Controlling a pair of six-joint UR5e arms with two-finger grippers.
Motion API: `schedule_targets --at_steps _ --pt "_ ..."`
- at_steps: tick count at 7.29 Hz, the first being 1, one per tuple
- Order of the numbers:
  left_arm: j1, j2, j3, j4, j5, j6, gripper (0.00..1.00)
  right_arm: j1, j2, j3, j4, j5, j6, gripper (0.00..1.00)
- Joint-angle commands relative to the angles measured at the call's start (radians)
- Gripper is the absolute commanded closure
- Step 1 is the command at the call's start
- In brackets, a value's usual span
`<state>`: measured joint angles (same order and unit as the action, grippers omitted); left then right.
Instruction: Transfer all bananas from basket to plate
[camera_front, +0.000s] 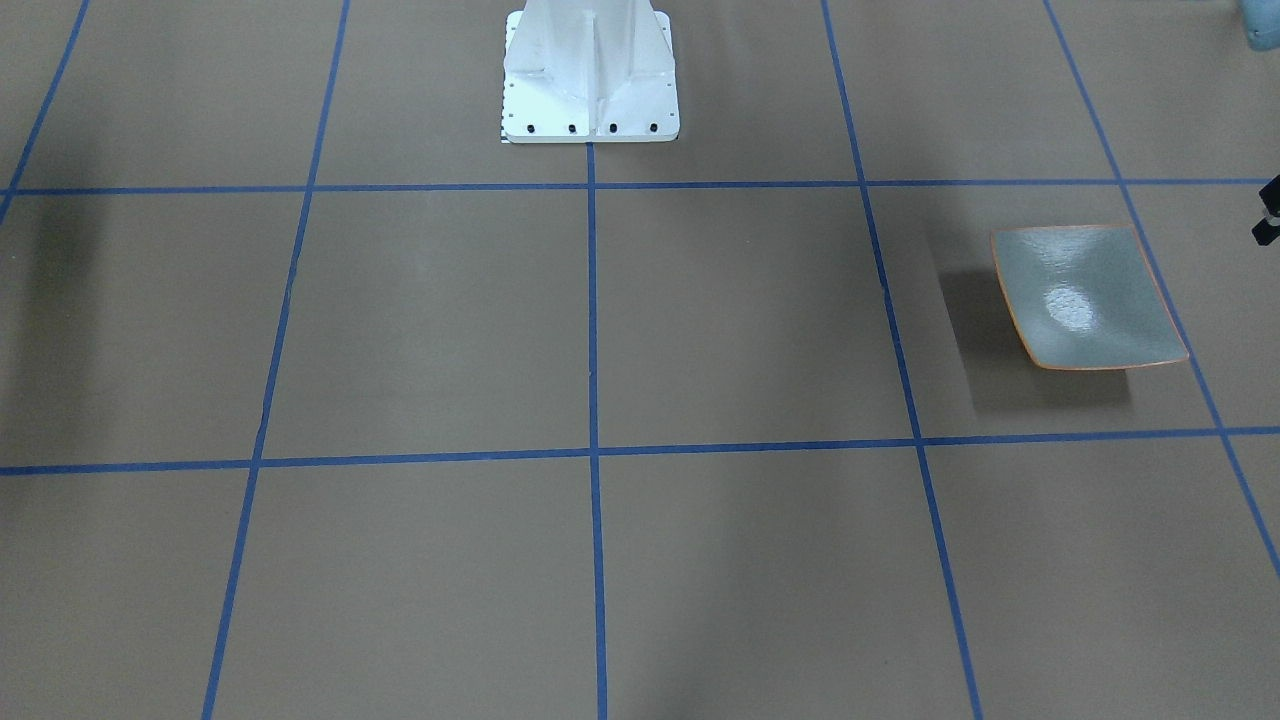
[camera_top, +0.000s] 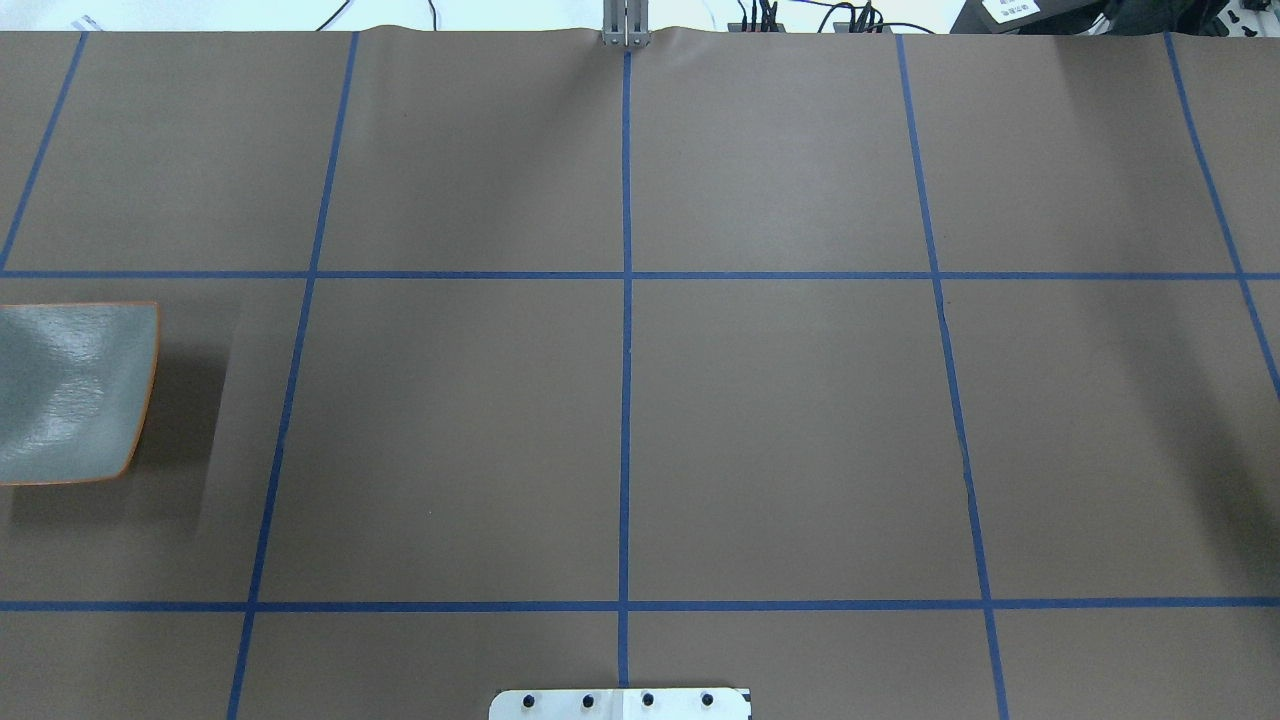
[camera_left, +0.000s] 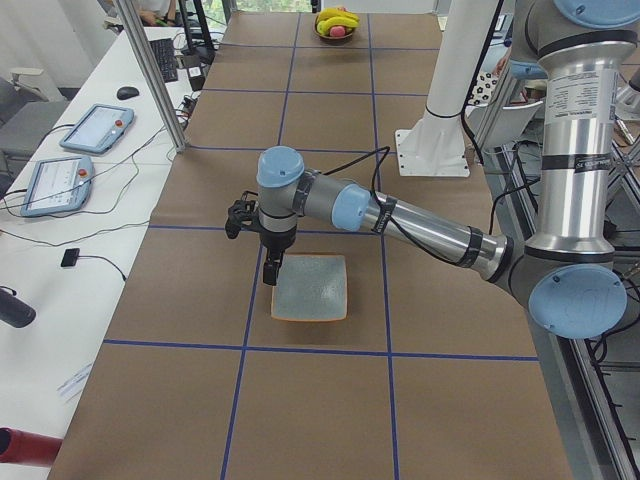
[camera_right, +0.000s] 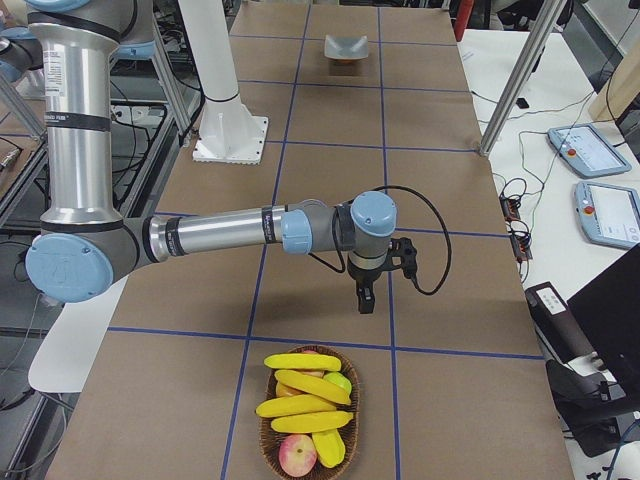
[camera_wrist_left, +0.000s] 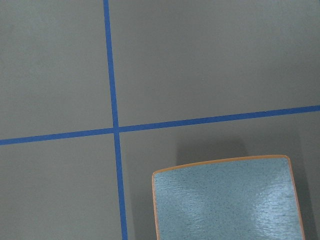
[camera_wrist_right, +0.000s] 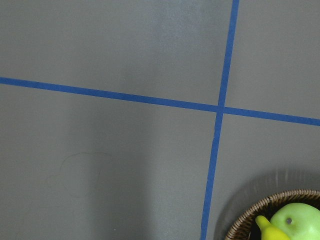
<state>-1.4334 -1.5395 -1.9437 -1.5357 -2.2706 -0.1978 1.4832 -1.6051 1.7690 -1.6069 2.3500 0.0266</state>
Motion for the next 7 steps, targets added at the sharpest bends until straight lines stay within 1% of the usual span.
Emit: schedule_targets --at_steps 1,3,5,7 --pt "0.004 0.024 -0.012 -0.026 -0.009 0.0 0.0 0.003 0.011 0.001 0.001 0.0 0.0 0.0" --pt "0.005 0.027 -0.008 -0.032 -0.033 -0.005 0.0 0.011 0.001 0.006 0.001 0.005 0.0 0.0" --pt "0.005 0.022 -0.043 -0.029 -0.032 -0.057 0.0 0.011 0.0 0.003 0.001 0.009 0.001 0.0" --pt "0.005 0.019 -0.014 -0.027 -0.049 -0.052 0.0 0.011 0.004 -0.008 0.004 0.031 0.0 0.0"
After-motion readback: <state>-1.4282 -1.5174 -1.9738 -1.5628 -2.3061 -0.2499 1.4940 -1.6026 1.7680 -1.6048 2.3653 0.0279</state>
